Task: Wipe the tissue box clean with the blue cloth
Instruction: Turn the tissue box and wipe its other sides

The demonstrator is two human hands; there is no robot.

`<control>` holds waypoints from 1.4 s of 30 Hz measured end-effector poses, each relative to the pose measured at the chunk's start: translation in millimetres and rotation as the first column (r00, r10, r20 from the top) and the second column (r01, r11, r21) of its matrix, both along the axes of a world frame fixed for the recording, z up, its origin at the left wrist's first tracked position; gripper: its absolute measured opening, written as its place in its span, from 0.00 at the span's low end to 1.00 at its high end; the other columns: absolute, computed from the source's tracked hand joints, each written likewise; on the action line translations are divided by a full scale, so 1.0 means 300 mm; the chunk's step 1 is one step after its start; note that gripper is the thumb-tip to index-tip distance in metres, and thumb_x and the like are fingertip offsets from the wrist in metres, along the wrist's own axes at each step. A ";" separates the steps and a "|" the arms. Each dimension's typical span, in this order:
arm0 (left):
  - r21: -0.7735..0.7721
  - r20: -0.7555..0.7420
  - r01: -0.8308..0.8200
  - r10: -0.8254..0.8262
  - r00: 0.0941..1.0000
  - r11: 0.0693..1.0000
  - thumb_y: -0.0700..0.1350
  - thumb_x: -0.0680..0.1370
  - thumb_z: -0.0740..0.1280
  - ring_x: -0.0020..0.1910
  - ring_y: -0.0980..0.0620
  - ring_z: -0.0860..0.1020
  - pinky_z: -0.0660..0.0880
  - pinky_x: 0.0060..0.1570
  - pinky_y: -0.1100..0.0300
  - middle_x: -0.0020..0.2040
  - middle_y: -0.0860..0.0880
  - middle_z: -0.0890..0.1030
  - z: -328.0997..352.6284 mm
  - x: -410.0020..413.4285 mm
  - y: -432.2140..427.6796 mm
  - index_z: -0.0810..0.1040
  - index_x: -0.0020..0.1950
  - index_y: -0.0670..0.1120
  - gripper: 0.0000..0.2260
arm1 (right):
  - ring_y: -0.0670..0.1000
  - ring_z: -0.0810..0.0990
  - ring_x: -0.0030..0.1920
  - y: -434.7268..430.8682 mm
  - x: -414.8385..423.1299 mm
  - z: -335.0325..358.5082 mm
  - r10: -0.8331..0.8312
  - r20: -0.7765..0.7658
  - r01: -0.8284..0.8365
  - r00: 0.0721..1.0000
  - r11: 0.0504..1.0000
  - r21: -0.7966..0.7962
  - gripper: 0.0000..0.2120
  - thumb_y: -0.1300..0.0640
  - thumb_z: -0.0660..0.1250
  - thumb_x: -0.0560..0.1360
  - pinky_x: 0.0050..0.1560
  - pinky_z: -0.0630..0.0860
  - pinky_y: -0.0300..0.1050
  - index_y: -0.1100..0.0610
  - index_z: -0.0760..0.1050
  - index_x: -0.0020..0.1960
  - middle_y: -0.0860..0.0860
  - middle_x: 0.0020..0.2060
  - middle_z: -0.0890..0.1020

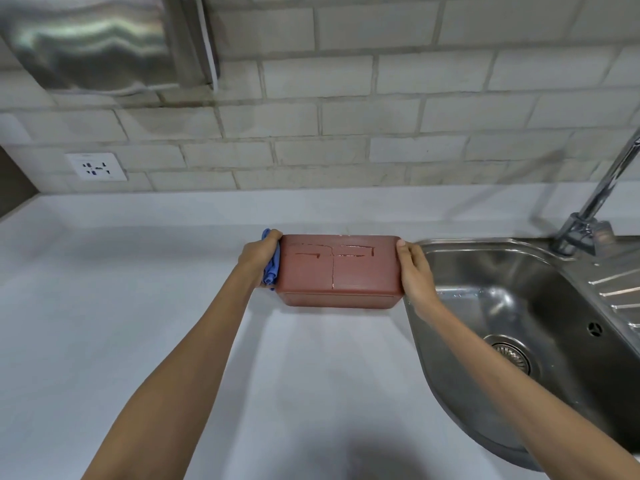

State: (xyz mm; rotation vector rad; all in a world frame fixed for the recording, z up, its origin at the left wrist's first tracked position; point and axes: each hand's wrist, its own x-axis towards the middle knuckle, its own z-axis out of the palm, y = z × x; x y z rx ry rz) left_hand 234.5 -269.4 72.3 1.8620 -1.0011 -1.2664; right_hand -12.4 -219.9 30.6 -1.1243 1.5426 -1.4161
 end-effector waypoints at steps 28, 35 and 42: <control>-0.631 0.519 0.310 0.089 0.850 0.711 0.49 0.79 0.62 0.72 0.42 0.63 0.68 0.66 0.50 0.76 0.42 0.61 -0.116 -0.135 0.198 0.62 0.75 0.48 0.25 | 0.44 0.78 0.47 0.033 -0.118 -0.036 0.378 -0.468 -0.454 0.799 0.889 -0.057 0.51 0.55 0.80 0.53 0.44 0.78 0.32 0.30 0.51 0.61 0.45 0.54 0.75; -0.591 0.757 0.636 0.067 0.650 0.497 0.48 0.76 0.60 0.69 0.34 0.67 0.71 0.63 0.49 0.71 0.41 0.70 -0.202 -0.055 0.298 0.75 0.67 0.43 0.21 | 0.46 0.79 0.44 0.023 -0.121 -0.038 0.358 -0.490 -0.438 0.795 0.897 -0.055 0.49 0.54 0.80 0.52 0.42 0.79 0.35 0.31 0.52 0.60 0.46 0.52 0.76; -0.626 0.686 0.483 0.138 0.714 0.612 0.44 0.77 0.64 0.70 0.36 0.65 0.68 0.66 0.46 0.72 0.42 0.69 -0.112 -0.137 0.196 0.73 0.68 0.45 0.20 | 0.42 0.77 0.41 0.018 -0.125 -0.045 0.365 -0.496 -0.446 0.788 0.893 -0.051 0.48 0.56 0.80 0.53 0.37 0.76 0.31 0.34 0.55 0.60 0.46 0.50 0.75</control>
